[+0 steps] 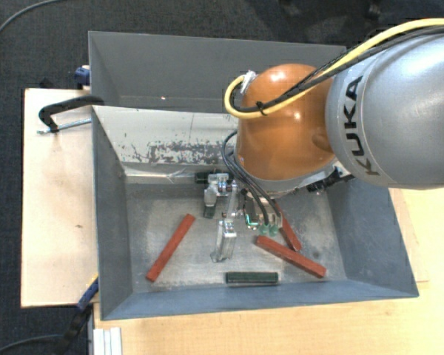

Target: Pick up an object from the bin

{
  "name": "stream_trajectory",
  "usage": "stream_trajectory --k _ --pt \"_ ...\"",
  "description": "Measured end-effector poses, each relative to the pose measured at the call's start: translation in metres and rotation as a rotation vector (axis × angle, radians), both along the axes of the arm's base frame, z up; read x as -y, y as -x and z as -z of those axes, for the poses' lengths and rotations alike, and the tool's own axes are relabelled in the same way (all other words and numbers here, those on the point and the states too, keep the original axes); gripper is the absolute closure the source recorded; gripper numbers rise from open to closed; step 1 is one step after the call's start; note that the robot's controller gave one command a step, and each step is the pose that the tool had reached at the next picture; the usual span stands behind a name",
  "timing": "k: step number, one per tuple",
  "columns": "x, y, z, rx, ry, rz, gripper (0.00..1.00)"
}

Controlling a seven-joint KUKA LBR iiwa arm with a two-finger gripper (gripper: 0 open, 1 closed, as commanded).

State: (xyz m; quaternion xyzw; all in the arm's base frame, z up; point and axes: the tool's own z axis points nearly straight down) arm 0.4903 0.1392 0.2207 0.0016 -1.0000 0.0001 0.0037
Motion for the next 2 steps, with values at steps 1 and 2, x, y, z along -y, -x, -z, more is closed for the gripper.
stream_trajectory --k 1,2 --pt "-0.092 -0.015 0.152 0.005 -0.004 -0.672 0.00" --pt "-0.071 -0.004 0.119 0.009 -0.003 -0.854 0.00"
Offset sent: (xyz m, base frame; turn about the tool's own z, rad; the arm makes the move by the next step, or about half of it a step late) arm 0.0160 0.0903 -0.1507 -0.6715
